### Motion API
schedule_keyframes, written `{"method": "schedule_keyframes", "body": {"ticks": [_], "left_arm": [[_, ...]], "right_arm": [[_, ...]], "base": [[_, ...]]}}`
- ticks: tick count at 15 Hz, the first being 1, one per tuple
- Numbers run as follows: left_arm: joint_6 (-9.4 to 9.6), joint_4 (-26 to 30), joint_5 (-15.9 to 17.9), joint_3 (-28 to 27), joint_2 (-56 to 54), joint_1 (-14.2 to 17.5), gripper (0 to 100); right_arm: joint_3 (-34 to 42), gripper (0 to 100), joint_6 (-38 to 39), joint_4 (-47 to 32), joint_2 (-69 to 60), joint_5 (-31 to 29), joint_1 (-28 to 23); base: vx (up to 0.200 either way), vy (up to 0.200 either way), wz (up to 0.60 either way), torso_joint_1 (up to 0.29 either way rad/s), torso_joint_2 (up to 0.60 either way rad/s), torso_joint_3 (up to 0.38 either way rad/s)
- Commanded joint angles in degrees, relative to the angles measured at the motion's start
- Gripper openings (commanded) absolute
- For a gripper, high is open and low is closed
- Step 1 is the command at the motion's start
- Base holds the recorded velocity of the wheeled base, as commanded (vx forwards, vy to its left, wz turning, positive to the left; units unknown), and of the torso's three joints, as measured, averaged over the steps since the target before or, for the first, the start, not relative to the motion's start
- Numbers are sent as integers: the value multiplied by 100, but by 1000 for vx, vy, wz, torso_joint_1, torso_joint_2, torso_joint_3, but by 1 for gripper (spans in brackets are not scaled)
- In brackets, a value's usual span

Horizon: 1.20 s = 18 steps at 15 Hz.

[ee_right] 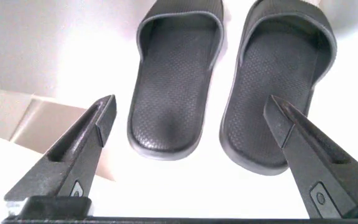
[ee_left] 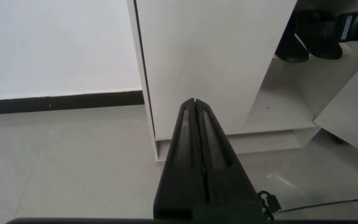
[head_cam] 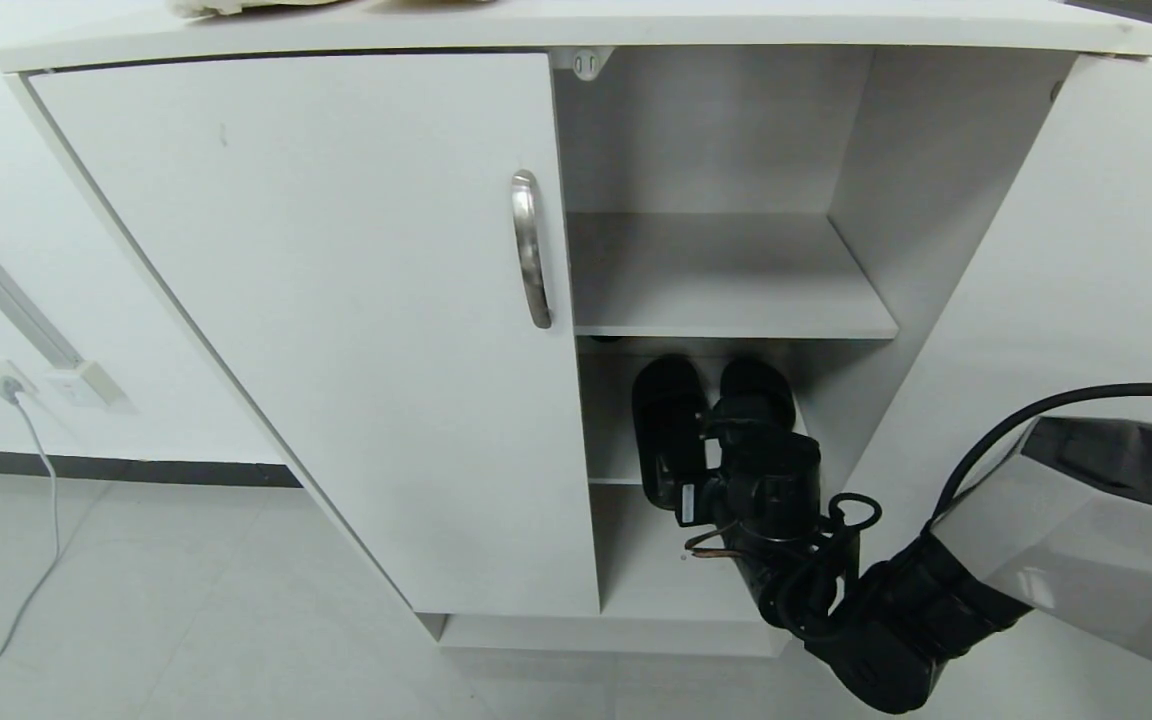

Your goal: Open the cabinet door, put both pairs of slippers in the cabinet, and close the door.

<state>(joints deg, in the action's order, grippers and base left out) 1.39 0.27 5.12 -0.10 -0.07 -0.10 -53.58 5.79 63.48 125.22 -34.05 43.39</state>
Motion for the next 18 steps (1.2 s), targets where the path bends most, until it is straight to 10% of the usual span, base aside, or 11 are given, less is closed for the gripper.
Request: {"method": "schedule_keyframes", "body": {"ticks": [1,18], "left_arm": [[2,0,-2,1,7,1,0],[-25,0,-11,1,7,1,0]], "right_arm": [[84,100,1,-2,-112,-5,65],[313,100,10,174,73,-5,56]], "base": [[0,0,0,0,0,0],[-59,0,0,1,2,8]]}}
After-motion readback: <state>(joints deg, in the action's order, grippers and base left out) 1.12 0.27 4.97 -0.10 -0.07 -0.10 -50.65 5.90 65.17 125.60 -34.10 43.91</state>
